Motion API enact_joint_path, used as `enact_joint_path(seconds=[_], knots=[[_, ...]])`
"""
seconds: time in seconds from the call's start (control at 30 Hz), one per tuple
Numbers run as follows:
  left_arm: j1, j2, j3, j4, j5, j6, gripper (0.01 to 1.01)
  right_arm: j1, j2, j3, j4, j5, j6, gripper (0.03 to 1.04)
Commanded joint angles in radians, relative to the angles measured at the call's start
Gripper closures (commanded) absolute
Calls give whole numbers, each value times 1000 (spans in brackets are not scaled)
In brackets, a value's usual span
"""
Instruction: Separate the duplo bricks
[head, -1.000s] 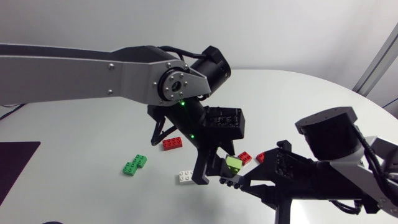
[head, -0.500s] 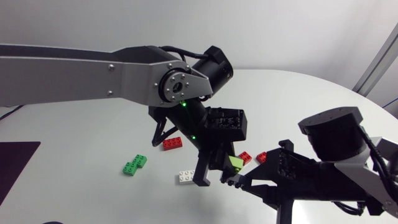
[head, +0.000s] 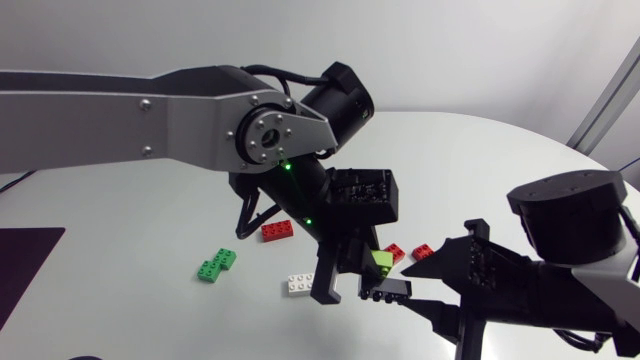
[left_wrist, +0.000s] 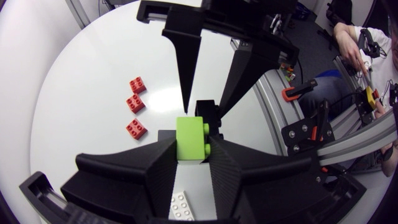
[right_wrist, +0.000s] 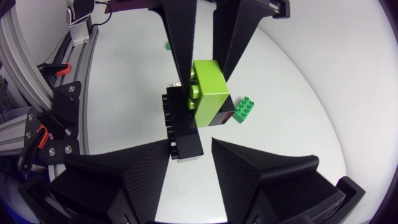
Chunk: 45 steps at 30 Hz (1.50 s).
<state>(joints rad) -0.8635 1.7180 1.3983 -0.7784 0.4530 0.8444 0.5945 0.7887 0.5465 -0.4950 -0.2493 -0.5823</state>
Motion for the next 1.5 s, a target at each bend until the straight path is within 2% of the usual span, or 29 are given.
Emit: enact_joint_path(seconds=[0.0, 0.1, 0.17, 0.27, 0.43, 0.57, 0.67, 0.73, 0.8, 1.0, 1.1, 1.23, 1.47], knots=[[-5, -29, -30, -21, 10, -36, 784, -15, -25, 36, -7, 24, 38, 310], [6, -49, -21, -21, 10, -87, 784, -30, -82, 41, -20, 25, 58, 167], [21, -61, -19, -15, 19, -122, 782, -38, -120, 36, -25, 38, 67, 133], [37, -70, -22, 24, 23, -202, 782, -48, -184, 36, -24, 51, 95, 123], [47, -57, 38, 39, 23, -381, 782, -42, -309, -8, 7, 154, 88, 123], [67, -9, 130, -1, 21, -505, 782, 47, -359, -28, 30, 297, 65, 125], [92, 43, 219, -73, 52, -541, 782, 180, -375, -36, 30, 441, 45, 125], [107, 71, 280, -131, 78, -544, 782, 261, -373, -53, 44, 535, 4, 125], [109, 94, 326, -171, 78, -551, 782, 300, -367, -69, 72, 594, -53, 125], [103, 134, 401, -239, 85, -548, 782, 306, -347, -95, 133, 642, -194, 126], [95, 158, 429, -266, 92, -545, 782, 311, -324, -132, 217, 677, -292, 126], [83, 190, 484, -292, 102, -545, 782, 346, -272, -172, 312, 725, -381, 128], [73, 219, 531, -309, 102, -541, 782, 366, -187, -191, 446, 751, -455, 162]])
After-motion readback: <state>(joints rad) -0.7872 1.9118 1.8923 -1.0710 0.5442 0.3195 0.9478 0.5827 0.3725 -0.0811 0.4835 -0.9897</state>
